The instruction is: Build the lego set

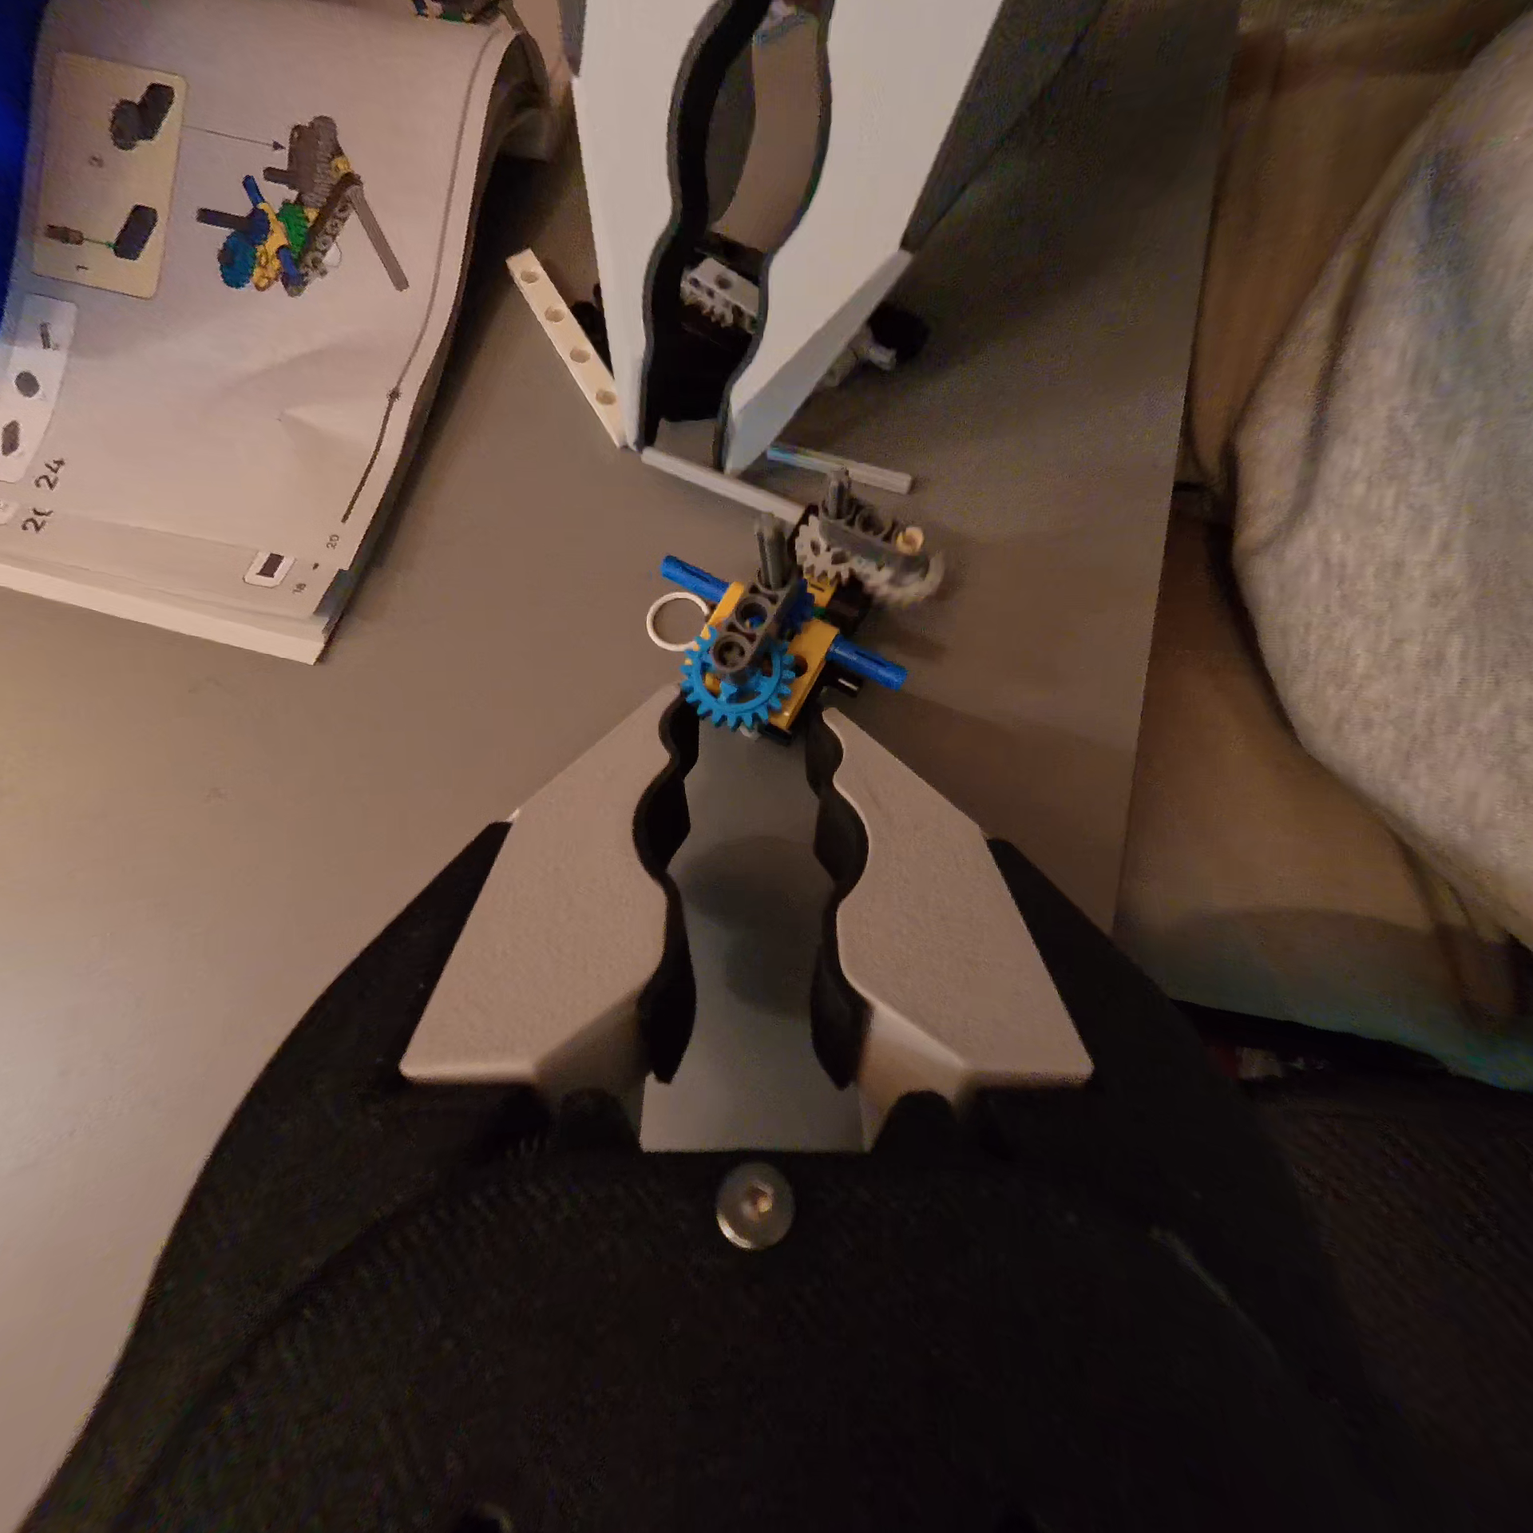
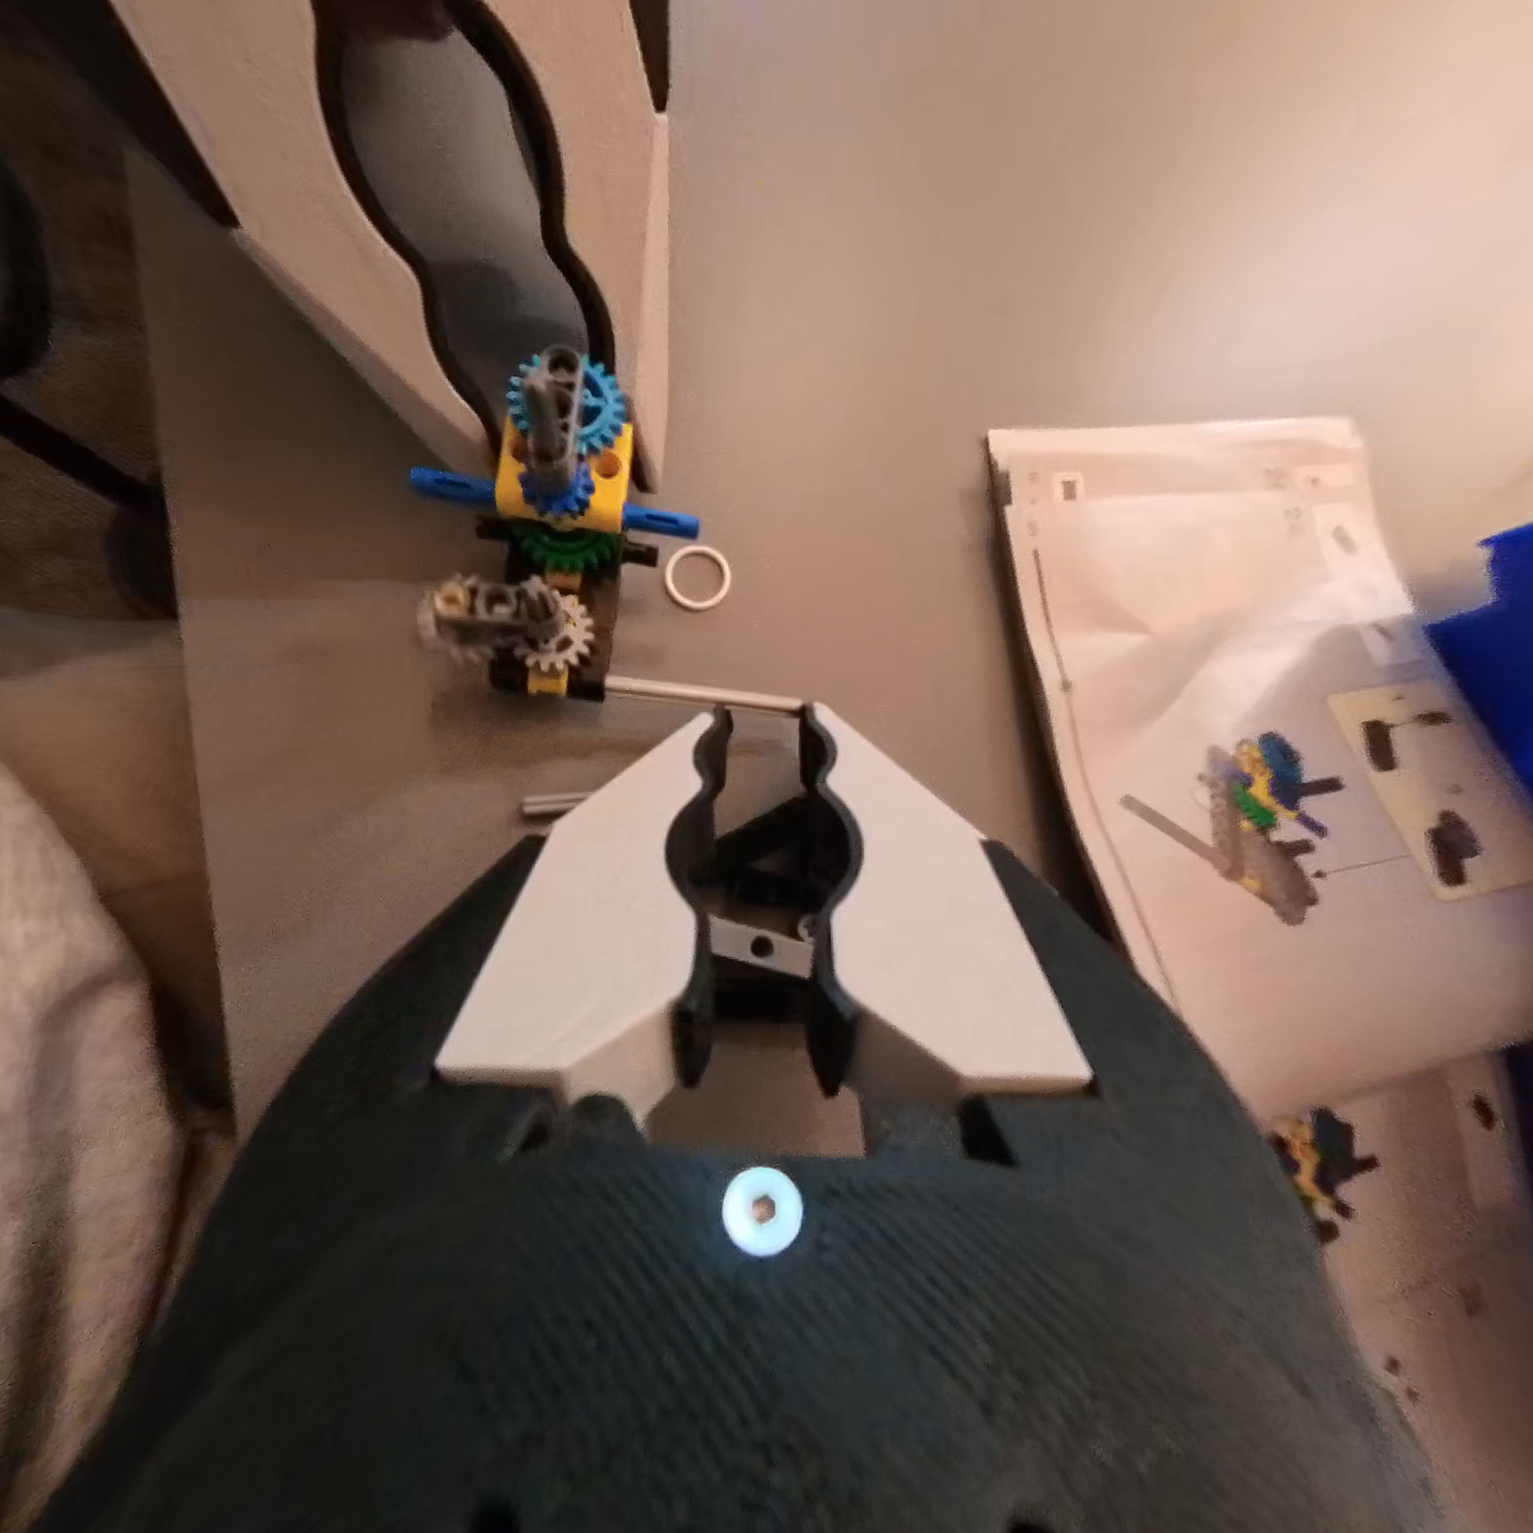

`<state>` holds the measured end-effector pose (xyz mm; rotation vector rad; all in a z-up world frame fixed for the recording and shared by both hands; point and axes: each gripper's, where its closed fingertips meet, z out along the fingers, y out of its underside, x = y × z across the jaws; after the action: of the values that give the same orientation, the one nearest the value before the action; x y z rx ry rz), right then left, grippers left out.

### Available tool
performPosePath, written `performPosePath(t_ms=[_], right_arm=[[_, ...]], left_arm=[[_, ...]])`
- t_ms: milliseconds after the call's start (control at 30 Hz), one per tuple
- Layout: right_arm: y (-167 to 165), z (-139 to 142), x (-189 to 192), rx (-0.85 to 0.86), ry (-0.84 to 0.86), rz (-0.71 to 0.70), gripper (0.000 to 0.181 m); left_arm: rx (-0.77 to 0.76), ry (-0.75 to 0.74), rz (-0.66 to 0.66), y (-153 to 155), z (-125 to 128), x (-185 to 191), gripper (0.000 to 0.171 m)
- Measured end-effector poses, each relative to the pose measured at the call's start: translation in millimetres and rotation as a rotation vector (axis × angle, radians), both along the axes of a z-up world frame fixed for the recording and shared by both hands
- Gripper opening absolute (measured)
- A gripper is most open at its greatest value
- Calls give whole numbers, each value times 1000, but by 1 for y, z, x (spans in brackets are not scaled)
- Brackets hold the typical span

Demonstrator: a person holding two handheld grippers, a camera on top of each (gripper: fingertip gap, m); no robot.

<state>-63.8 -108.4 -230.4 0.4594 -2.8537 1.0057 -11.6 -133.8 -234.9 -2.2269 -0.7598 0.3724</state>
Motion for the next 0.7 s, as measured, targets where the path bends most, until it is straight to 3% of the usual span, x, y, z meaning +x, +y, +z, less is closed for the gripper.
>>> performPosePath(t_ms=[167, 300, 433, 700], right_arm=[[6, 7, 1, 17, -79, -39, 18], [4, 13, 3, -6, -137, -46, 40], [8, 15, 2, -2, -124, -62, 46], [19, 20, 37, -13, -193, -22, 20]], left_arm=[[-11, 23, 18, 0, 1, -2, 24], [-5, 8, 25, 0, 0, -3, 24], [-5, 8, 27, -1, 0, -3, 24], [-7, 10, 30, -1, 0, -3, 24]])
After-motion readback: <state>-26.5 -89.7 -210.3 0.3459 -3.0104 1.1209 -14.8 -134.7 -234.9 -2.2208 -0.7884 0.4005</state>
